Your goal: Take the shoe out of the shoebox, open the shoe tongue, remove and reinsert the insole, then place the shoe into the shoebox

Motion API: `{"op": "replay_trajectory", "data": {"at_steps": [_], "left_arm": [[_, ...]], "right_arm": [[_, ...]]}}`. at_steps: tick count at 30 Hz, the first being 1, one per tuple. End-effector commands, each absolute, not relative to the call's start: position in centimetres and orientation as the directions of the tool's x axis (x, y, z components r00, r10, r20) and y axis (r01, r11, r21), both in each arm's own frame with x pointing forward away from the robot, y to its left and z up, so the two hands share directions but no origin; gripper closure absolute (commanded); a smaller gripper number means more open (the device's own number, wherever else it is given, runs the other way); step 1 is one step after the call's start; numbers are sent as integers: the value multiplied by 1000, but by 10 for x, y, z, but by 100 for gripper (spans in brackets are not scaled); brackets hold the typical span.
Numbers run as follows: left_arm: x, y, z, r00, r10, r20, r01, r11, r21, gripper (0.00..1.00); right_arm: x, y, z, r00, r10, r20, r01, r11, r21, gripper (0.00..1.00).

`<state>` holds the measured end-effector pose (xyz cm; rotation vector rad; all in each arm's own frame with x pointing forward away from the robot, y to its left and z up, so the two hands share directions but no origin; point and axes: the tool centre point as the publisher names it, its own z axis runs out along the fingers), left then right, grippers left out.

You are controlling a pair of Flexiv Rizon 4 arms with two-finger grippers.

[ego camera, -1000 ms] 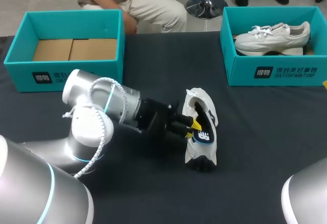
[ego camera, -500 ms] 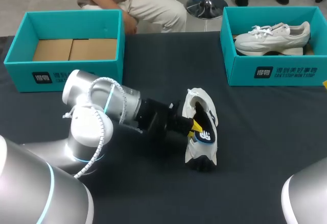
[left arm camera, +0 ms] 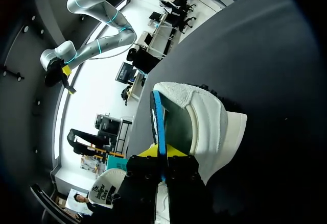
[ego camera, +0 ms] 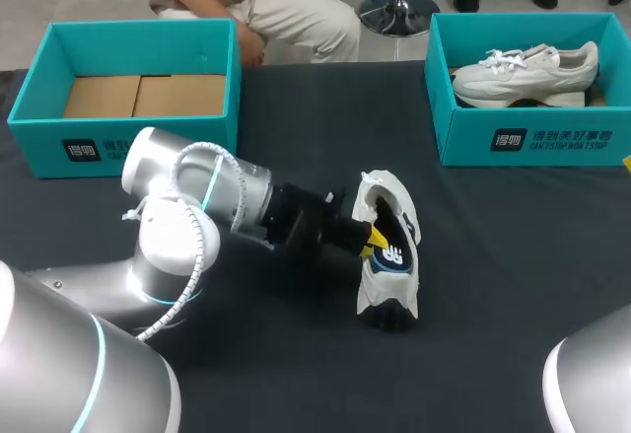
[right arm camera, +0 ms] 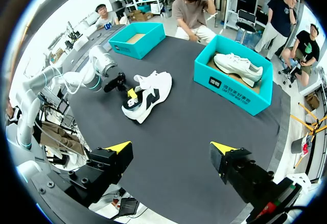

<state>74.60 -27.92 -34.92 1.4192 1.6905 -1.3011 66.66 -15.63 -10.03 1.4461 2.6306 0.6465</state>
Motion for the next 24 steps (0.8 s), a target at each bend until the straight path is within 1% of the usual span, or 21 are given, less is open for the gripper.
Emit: {"op": "replay_trajectory", "data": {"at_steps": [1,6,7,8,9,11,24], "left_arm": [[750,-288,-352,-271,399,-876,950,-37,-311,100],[747,-287,-353,-267,405,-874,950,-43,-310,100],[746,-286,-353,-267,406,-874,950,-44,-310,93],[745,-285,-353,-266,407,-874,950,-44,-310,89],[744,-283,-353,-266,408,-874,950,-45,-310,86],[743,-281,-353,-265,407,-874,950,-46,-309,84],[730,-274,-334,-253,373,-893,951,-75,-300,84]], "right_arm": [[669,-156,-100,-555,820,140,793,470,388,0],[669,-156,-100,-555,820,140,793,470,388,0],[669,-156,-100,-555,820,140,793,470,388,0],[669,-156,-100,-555,820,140,793,470,388,0],[669,-156,-100,-555,820,140,793,470,388,0],[669,-156,-100,-555,820,140,793,470,388,0],[669,-156,-100,-555,820,140,793,470,388,0]]}}
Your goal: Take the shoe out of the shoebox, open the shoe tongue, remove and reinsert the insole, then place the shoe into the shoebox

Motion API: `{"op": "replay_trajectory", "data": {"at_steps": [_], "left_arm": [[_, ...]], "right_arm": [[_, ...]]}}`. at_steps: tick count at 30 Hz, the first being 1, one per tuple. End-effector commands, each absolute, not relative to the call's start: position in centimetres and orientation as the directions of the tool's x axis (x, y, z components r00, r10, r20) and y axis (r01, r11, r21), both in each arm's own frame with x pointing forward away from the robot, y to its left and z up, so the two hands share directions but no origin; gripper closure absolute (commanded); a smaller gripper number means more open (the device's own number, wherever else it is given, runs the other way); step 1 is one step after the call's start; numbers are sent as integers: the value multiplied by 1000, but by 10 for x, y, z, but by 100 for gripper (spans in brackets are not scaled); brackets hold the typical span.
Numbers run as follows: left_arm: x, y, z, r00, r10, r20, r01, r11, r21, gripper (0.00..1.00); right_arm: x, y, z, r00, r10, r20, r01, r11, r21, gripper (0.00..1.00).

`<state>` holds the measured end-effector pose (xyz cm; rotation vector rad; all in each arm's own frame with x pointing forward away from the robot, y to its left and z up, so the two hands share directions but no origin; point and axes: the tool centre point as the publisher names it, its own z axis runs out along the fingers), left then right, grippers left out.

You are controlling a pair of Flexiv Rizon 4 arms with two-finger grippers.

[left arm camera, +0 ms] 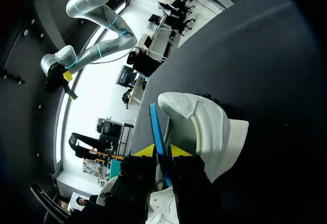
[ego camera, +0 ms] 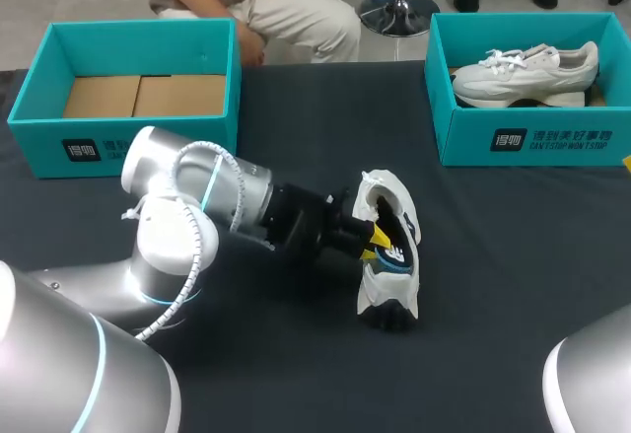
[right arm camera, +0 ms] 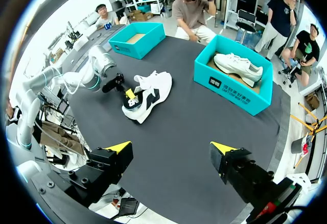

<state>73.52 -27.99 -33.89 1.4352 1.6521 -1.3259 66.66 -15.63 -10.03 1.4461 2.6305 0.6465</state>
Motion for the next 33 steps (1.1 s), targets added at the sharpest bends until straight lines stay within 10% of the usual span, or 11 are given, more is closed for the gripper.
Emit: {"op": "replay_trajectory", "data": {"at_steps": [1,33], "left_arm": [[729,-274,-333,-251,373,-893,950,-80,-301,84],[745,-286,-363,-261,437,-861,945,-67,-321,100]], "right_arm": [[669,-156,-100,-555,820,140,793,470,388,0],[669,-156,-100,-555,820,140,793,470,388,0]]}}
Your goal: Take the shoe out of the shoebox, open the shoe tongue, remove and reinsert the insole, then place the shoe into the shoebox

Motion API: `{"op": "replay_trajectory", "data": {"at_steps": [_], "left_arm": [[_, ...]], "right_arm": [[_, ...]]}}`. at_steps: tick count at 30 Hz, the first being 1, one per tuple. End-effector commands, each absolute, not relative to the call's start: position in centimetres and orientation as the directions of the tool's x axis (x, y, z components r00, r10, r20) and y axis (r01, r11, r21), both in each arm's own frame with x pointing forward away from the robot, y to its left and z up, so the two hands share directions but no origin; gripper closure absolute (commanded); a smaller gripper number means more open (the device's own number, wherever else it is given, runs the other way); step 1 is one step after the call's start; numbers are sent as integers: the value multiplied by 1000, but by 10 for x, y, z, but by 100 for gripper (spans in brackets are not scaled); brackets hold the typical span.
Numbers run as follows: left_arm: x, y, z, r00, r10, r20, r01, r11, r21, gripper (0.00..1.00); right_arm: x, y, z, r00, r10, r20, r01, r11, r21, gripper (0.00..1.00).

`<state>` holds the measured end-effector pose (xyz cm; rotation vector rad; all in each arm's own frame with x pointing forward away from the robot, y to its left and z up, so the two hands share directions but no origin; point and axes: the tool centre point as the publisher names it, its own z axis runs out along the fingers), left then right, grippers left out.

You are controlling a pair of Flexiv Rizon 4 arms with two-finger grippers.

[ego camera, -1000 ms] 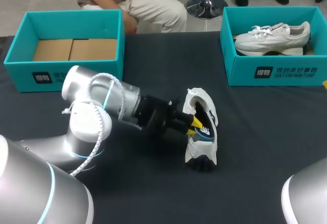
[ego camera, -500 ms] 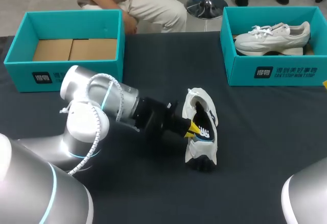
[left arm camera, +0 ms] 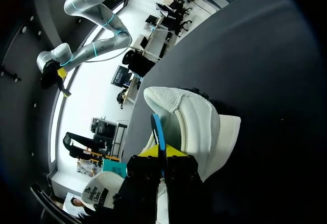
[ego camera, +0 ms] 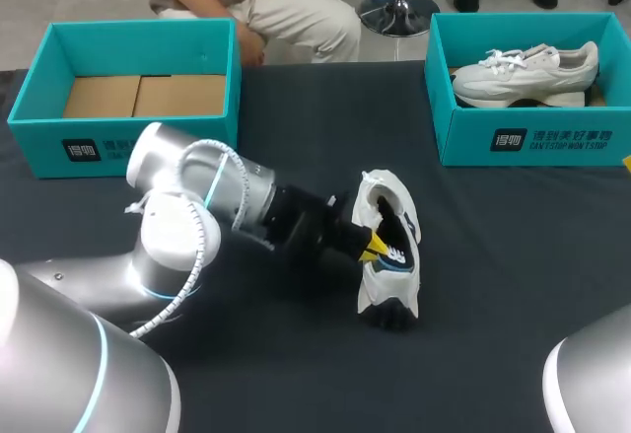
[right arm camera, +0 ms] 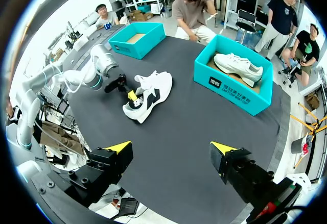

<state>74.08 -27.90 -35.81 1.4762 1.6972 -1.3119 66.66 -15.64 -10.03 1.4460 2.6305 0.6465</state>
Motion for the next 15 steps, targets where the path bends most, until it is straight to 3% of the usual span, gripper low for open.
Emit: {"op": "replay_trajectory", "data": {"at_steps": [1,10,13,15], "left_arm": [[745,-286,-364,-260,441,-859,945,-68,-321,100],[740,-280,-365,-259,451,-854,942,-76,-326,100],[741,-277,-362,-256,449,-856,944,-76,-322,84],[742,-275,-359,-254,445,-859,945,-74,-318,64]], "right_arm": [[669,-156,-100,-555,820,140,793,470,388,0],[669,-156,-100,-555,820,140,793,470,388,0],[669,-156,-100,-555,820,140,793,470,388,0],[669,-156,-100,-555,820,140,793,470,388,0]]}}
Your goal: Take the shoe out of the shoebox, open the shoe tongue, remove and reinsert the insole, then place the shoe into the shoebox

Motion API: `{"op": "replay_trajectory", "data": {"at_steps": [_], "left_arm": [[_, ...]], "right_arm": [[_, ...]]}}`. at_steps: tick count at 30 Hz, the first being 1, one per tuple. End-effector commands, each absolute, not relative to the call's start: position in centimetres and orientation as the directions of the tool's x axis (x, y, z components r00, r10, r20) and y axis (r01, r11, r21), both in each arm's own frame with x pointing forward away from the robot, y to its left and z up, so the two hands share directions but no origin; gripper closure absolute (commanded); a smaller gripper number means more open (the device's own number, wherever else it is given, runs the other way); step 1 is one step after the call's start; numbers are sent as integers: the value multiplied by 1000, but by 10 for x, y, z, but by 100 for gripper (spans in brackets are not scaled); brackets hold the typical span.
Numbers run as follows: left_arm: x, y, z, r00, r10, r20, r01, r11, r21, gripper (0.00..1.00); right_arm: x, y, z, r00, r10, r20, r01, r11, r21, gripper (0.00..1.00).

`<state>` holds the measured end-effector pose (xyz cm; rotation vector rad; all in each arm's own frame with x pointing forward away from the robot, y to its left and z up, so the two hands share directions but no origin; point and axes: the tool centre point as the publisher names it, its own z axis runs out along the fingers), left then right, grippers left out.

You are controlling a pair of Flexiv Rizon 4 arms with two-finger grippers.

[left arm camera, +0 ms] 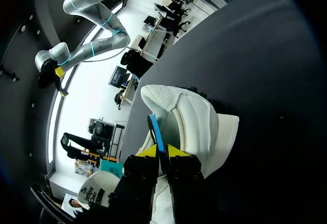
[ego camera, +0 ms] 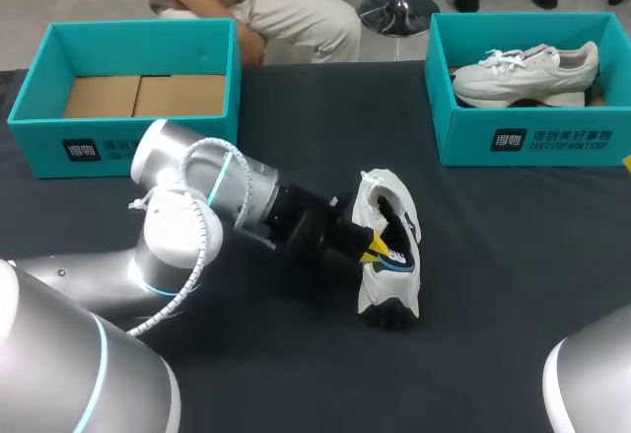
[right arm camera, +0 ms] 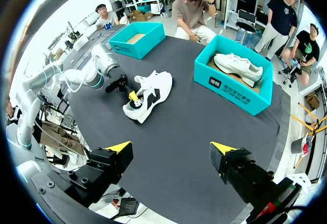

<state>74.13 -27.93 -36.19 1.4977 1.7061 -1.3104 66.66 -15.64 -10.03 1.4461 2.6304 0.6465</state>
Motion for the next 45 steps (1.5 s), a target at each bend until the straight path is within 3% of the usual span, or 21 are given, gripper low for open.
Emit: {"op": "replay_trajectory", "data": {"at_steps": [1,2,3,4,6,16,26,33,45], "left_arm": [[742,-274,-357,-254,439,-862,946,-73,-316,60],[743,-273,-356,-254,434,-864,947,-72,-315,51],[743,-273,-354,-255,432,-865,946,-72,-315,22],[743,-272,-353,-255,430,-866,947,-72,-314,11],[743,-271,-351,-254,427,-868,947,-73,-313,0],[744,-271,-332,-236,412,-880,950,-92,-298,0],[753,-265,-311,-299,394,-869,925,-104,-365,0],[755,-250,-293,-362,579,-731,858,-100,-504,0],[746,-231,-268,-278,797,-536,874,-22,-486,0]], "right_arm": [[669,-156,-100,-555,820,140,793,470,388,0],[669,-156,-100,-555,820,140,793,470,388,0],[669,-156,-100,-555,820,140,793,470,388,0],[669,-156,-100,-555,820,140,793,470,388,0],[669,-156,-100,-555,820,140,793,470,388,0],[669,-156,-100,-555,820,140,793,470,388,0],[669,-156,-100,-555,820,140,793,470,388,0],[669,-156,-100,-555,820,140,793,470,388,0],[669,-156,-100,-555,820,140,793,470,388,0]]}}
